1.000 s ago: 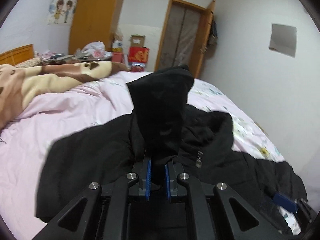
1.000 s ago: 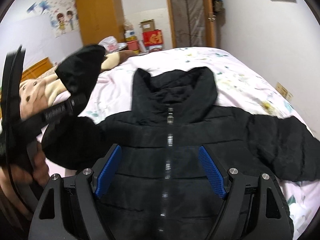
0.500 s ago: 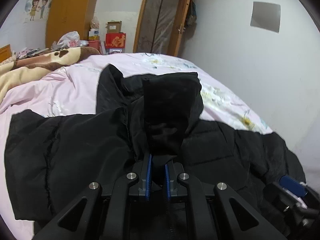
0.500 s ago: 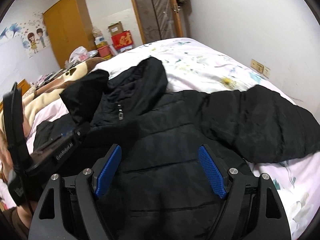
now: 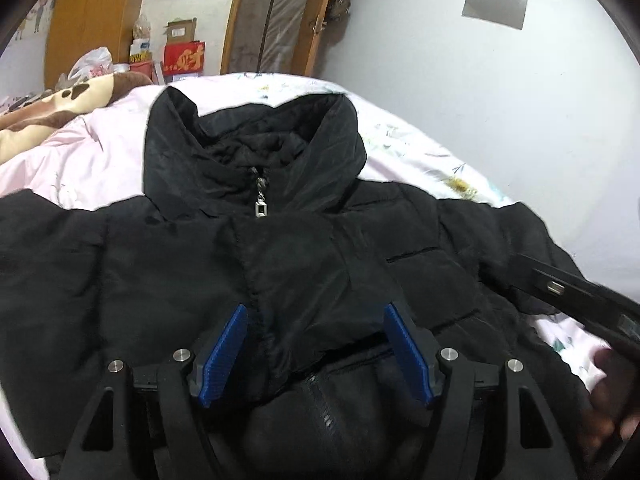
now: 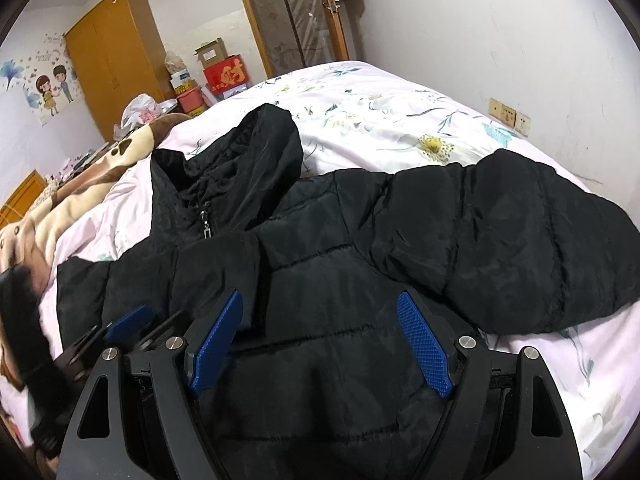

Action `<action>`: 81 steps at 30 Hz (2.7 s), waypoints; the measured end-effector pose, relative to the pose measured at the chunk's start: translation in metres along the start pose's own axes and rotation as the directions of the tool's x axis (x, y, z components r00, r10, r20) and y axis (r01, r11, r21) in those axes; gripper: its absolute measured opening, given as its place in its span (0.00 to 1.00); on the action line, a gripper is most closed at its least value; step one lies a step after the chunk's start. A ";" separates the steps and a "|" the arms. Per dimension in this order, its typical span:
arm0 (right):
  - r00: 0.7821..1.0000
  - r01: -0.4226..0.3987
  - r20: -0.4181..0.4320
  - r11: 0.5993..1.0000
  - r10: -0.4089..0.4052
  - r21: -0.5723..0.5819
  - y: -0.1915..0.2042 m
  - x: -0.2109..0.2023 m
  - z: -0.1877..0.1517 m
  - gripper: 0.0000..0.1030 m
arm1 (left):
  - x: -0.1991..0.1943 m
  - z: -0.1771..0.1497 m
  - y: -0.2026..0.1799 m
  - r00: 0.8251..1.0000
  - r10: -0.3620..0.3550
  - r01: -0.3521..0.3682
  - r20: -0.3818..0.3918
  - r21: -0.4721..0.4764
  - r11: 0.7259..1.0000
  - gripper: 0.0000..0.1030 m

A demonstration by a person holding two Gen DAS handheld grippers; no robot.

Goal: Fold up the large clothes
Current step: 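Fold the held sleeve across the jacket front and open the left tool, then grasp the other jacket sleeve with the right tool, then lift and fold the held sleeve over the jacket front with the right tool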

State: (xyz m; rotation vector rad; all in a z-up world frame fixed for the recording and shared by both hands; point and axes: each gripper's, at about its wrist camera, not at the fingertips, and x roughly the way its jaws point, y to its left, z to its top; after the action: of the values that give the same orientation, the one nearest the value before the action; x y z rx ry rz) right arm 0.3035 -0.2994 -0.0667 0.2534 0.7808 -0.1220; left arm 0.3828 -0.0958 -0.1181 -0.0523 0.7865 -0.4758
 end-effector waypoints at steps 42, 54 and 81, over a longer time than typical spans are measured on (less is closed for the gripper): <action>0.997 0.051 -0.053 0.999 -0.052 -0.013 0.002 0.058 -0.002 0.05 | -0.004 0.017 0.141 0.931 0.348 -0.361 -0.108 -0.143 0.922 0.69; 0.988 0.113 -0.101 0.993 -0.117 -0.045 -0.004 0.067 -0.009 0.19 | 0.012 0.016 0.148 0.913 0.365 -0.389 -0.181 -0.128 0.912 0.74; 0.924 0.351 -0.001 0.848 -0.382 0.397 -0.285 -0.112 -0.022 0.66 | -0.050 0.023 -0.083 0.998 0.048 -0.048 -0.036 -0.019 0.999 0.79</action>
State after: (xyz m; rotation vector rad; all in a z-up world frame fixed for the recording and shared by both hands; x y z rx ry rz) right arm 0.1517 -0.5663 -0.0542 0.4739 0.7145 -0.6551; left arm 0.3359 -0.1516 -0.0495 -0.0435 0.8260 -0.4243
